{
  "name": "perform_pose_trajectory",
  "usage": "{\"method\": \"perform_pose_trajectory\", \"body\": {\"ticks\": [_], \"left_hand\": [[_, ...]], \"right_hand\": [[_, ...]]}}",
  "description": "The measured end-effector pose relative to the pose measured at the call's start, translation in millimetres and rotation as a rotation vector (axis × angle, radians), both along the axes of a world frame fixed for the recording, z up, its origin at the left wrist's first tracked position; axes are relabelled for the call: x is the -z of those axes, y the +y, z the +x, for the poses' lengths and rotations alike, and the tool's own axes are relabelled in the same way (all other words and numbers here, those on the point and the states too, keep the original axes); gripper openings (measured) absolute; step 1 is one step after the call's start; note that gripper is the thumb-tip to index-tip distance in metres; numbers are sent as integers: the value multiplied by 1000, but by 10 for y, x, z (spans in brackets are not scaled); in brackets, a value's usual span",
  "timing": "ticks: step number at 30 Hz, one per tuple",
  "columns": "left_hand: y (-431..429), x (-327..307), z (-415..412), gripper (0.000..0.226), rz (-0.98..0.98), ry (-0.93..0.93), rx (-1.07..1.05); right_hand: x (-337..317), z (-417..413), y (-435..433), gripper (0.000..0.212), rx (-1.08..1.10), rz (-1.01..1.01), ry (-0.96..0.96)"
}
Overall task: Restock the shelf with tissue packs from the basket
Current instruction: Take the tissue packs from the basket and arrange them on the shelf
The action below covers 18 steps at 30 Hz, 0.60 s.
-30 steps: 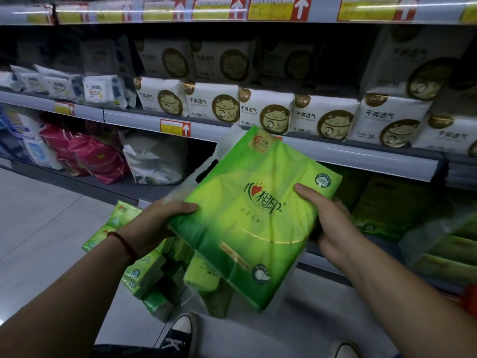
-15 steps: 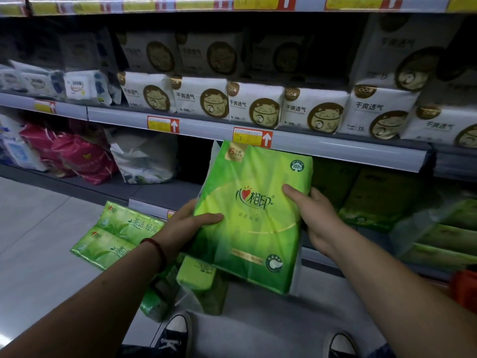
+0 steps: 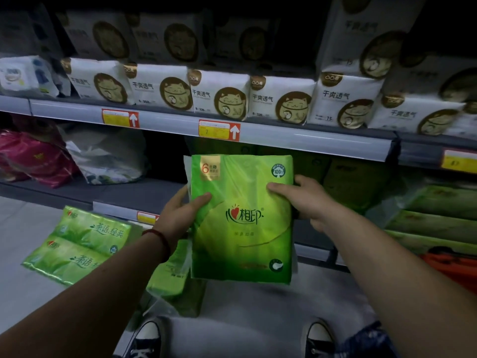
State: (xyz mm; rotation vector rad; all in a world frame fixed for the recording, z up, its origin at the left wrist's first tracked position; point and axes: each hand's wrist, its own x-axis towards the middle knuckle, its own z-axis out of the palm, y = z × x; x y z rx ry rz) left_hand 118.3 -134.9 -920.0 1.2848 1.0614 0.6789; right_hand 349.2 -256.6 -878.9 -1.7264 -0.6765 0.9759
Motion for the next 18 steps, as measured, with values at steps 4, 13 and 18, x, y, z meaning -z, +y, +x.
{"method": "perform_pose_trajectory", "body": {"ticks": [4,13,18], "left_hand": [[0,38,210,31,-27,7,31],[8,172,907,25,-75,-46,15],[14,198,1249,24,-100,-80,8]], "right_hand": [[23,176,-73,37,40,-43,49],[330,621,-131,123,168,-25,0],[239,820,-152,102,205,-25,-26]]}}
